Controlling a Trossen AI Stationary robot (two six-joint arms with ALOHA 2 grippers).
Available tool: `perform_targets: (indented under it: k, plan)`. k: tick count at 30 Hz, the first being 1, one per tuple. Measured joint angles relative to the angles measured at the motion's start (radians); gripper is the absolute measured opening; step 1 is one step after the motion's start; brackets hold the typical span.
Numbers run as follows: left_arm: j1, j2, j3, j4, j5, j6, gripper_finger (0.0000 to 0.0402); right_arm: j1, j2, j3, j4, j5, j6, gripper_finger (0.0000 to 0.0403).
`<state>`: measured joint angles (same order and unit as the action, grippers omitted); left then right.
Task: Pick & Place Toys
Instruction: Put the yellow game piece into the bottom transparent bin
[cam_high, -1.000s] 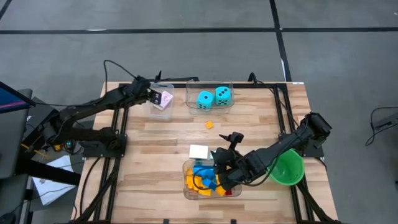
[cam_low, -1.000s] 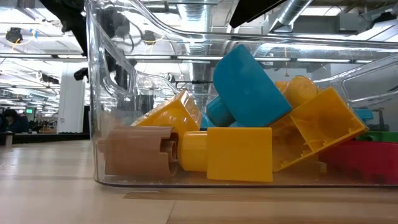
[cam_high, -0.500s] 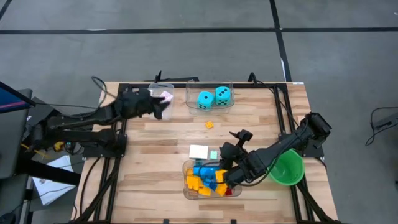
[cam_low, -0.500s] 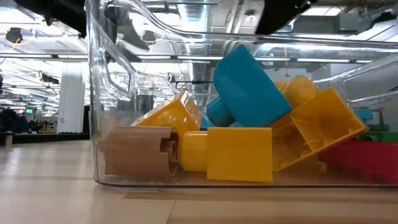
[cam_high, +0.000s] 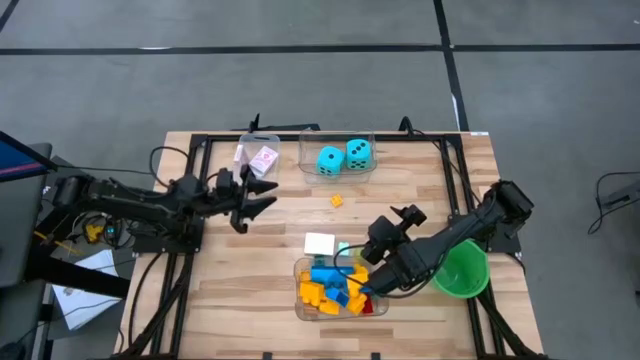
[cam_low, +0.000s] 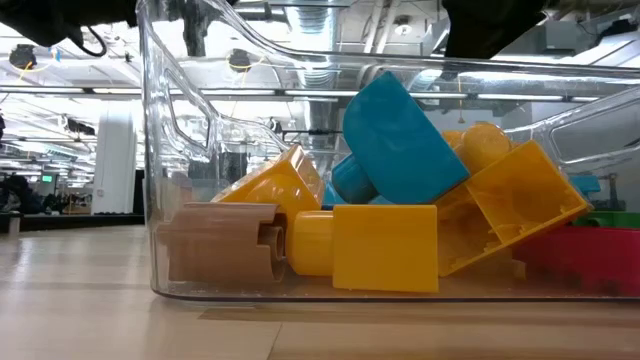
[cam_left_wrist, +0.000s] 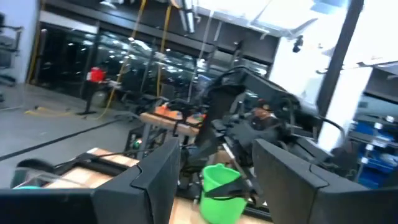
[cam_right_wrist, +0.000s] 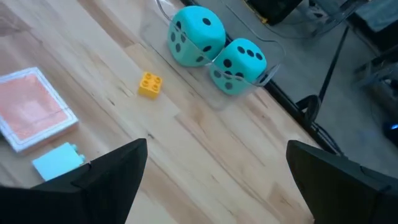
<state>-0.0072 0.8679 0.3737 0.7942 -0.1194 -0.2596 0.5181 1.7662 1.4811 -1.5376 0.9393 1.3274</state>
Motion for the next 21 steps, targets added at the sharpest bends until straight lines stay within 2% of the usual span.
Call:
perform_targets:
  k: [3, 7, 11, 13, 15, 21]
  plan:
    - [-0.009, -0.001, 0.000, 0.000, 0.003, 0.021, 0.0205, -0.019, 0.000, 0.000, 0.026, 0.000, -0.004, 0.0377]
    - [-0.009, -0.001, 0.000, 0.007, -0.004, 0.021, 0.0213, -0.085, 0.000, 0.000, 0.143, -0.030, -0.102, 0.0377]
    - [-0.009, -0.001, 0.000, 0.020, -0.008, 0.020, 0.0219, -0.201, 0.000, -0.016, 0.422, -0.119, -0.373, 0.0377]
    - [-0.009, -0.001, 0.000, 0.017, -0.008, 0.018, 0.0221, -0.273, 0.000, -0.043, 0.598, -0.200, -0.530, 0.0377]
    - [-0.009, -0.001, 0.000, 0.017, -0.008, 0.017, 0.0221, -0.345, 0.000, -0.063, 0.711, -0.291, -0.621, 0.0377]
    - [-0.008, -0.001, 0.000, 0.015, -0.011, 0.017, 0.0221, -0.494, 0.009, -0.144, 0.839, -0.371, -0.647, 0.0377]
